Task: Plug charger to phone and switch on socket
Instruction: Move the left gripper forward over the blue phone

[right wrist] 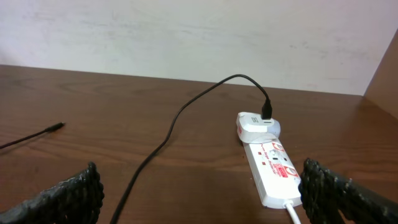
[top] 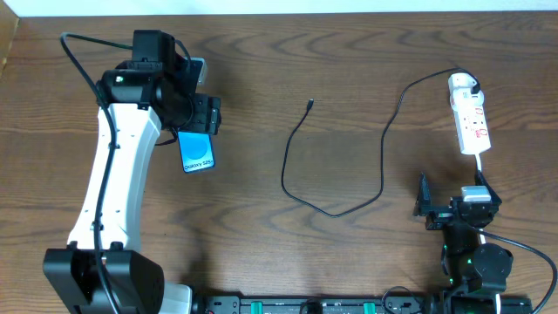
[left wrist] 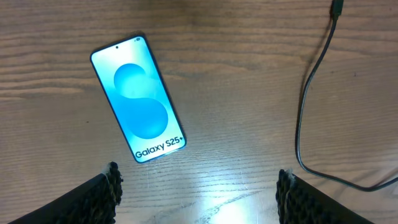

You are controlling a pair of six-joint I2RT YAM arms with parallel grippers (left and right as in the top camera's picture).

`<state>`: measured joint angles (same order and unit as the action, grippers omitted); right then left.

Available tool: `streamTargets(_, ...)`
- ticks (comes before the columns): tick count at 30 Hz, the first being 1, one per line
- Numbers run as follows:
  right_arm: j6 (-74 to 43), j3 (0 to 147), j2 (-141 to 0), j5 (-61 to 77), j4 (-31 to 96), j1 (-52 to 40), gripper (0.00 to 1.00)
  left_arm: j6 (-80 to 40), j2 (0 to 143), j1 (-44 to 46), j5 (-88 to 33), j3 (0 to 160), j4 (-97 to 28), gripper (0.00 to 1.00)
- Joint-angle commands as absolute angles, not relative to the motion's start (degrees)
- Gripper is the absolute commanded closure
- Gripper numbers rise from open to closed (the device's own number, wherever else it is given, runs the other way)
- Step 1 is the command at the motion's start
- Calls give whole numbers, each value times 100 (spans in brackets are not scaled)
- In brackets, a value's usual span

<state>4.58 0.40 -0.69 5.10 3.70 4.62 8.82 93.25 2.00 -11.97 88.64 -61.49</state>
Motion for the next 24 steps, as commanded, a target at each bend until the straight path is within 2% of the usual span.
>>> streamTargets(1, 388, 32, -32, 484, 399, 425, 1, 845, 9325, 222, -1310, 8958, -6167, 19)
streamTargets(8, 388, 32, -32, 482, 399, 425, 1, 727, 9336, 222, -1621, 8954, -5972, 19)
streamTargets(16, 388, 32, -32, 482, 399, 425, 1, -261, 9480, 198, -615, 8954, -5736, 19)
streamTargets(24, 388, 32, -32, 484, 399, 425, 1, -484, 10042, -30, -550, 8954, -5498, 19)
